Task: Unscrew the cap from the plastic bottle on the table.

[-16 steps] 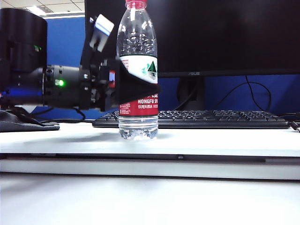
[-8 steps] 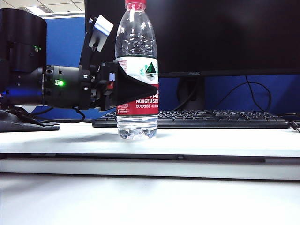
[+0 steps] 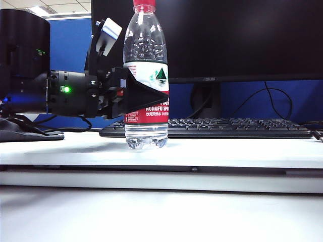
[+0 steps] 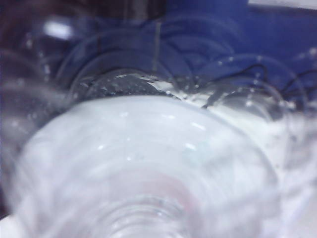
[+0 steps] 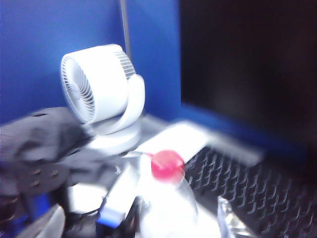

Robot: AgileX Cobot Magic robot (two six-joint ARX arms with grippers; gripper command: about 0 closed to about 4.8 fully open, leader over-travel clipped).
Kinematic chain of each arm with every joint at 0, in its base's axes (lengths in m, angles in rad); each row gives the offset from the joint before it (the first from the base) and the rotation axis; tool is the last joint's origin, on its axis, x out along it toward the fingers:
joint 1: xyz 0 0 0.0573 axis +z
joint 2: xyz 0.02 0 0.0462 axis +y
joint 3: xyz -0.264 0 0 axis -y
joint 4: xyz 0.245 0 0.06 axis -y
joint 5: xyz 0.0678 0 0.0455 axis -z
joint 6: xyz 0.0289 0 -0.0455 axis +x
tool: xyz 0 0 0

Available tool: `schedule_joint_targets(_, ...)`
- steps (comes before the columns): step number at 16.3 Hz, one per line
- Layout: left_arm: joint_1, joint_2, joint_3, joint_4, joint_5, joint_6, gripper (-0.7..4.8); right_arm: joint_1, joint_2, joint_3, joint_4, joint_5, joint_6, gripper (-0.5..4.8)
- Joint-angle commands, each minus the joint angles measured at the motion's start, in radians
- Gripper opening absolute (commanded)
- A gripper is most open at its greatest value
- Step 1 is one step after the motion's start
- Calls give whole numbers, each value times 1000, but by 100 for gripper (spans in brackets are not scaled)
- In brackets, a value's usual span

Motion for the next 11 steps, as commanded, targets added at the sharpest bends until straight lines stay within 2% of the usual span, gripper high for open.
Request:
schedule_joint_targets(1, 0, -4, 3, 20, 5, -2, 277, 76, 180, 8, 318, 275, -115, 404)
schedule_joint_targets(2, 0, -4, 3, 20, 5, -2, 277, 90, 254, 8, 426, 375, -114, 392)
schedule_joint_targets(3, 0, -4, 3, 20, 10, -6, 277, 90, 302, 10, 483, 384, -114, 362)
schedule_joint_targets(9, -19, -4, 3, 21, 43, -27, 277, 87, 537, 225, 470, 394, -112, 355)
schedule_joint_targets(11, -19, -4, 3, 20, 42, -27, 277, 69, 565, 240, 416, 421, -34, 355)
